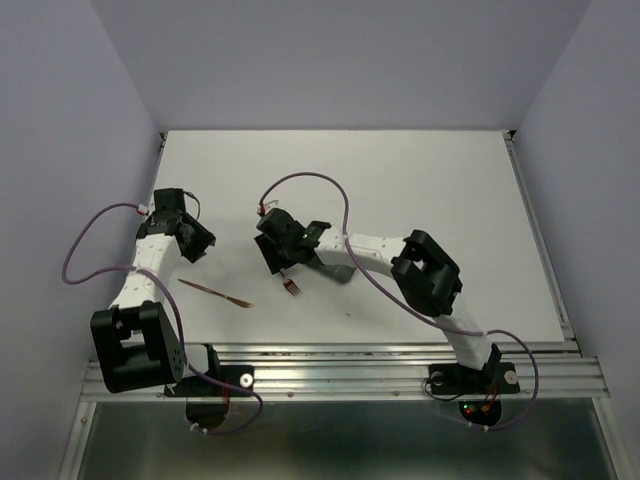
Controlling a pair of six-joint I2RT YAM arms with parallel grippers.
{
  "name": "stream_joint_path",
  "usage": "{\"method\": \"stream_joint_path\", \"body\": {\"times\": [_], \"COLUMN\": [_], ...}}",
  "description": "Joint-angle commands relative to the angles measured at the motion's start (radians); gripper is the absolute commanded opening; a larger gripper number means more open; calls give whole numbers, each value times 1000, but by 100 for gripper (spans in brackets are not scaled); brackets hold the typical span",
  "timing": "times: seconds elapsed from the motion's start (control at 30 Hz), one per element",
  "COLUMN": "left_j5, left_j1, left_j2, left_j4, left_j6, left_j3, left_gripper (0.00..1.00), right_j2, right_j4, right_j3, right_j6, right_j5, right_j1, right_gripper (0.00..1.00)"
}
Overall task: Fold the napkin into a case and place the utensils inside
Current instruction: Pick up the fork from the center of the board, then insert the fork into the folded napkin.
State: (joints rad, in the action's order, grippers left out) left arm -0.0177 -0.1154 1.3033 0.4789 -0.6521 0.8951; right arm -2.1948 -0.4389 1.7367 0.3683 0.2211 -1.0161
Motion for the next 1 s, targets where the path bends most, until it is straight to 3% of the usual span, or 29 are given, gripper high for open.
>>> {"method": "stream_joint_path", "body": {"times": [0.0, 0.17, 0.27, 0.3, 0.4, 0.5, 0.7, 0.97], "left_j5": [-25, -48, -53, -50, -54, -90, -154, -215], "left_j1": [-36, -52, -52, -53, -53, -53, -50, 26], "left_j2": [-39, -29, -18, -18, -44, -36, 36, 96], "left_j4": [21, 17, 12, 15, -16, -36, -34, -66], "left_j6": [66, 69, 63, 63, 43, 39, 83, 95], "left_j3": [19, 36, 50, 53, 53, 77, 149, 189], "left_gripper": [44, 44, 44, 44, 44, 44, 40, 37], "right_j2": [-57, -118, -141, -141, -119, -51, 177, 408], "right_j4": [-30, -73, -101, -106, -112, -92, 37, 34], "right_j3": [81, 135, 147, 147, 136, 106, -48, -222], "right_j6": [-15, -11, -12, -12, -9, -26, -199, -304], "right_j5": [20, 33, 70, 80, 106, 132, 112, 173], "right_j1": [-16, -39, -61, -61, -61, -61, -61, -16], "right_gripper": [61, 52, 35, 35, 11, 1, 1, 1]}}
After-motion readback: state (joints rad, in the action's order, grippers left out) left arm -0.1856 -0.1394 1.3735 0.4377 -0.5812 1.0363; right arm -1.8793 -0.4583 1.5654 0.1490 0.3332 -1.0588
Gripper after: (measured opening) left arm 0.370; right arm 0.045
